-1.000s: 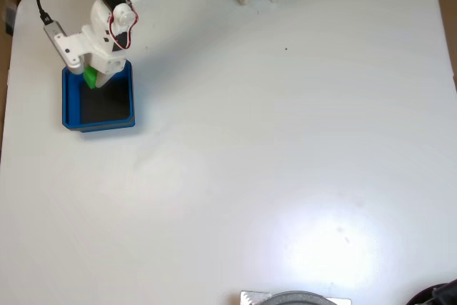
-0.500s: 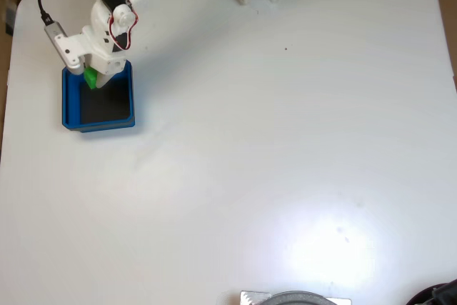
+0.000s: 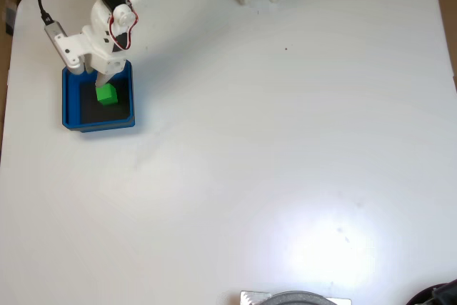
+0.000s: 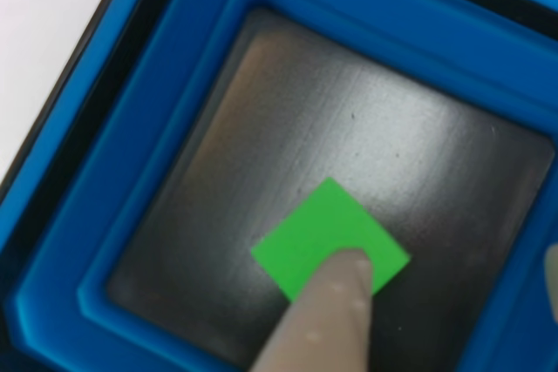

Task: Pick up green cube and drop it in the blue box

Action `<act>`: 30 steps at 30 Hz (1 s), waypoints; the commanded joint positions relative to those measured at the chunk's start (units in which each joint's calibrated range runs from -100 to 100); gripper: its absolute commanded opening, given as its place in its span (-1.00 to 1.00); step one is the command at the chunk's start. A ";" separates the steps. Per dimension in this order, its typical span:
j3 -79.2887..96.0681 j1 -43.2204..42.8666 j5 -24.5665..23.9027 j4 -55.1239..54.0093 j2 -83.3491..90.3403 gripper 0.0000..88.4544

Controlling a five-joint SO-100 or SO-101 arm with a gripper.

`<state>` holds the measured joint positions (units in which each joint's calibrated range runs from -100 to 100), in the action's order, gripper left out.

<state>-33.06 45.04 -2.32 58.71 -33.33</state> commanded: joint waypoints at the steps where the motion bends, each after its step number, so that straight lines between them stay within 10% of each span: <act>1: -3.92 0.07 -0.10 -1.19 0.89 -0.57; 30: -2.75 0.15 -0.10 -1.02 8.17 -0.40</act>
<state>-33.06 45.04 -2.32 58.71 -32.33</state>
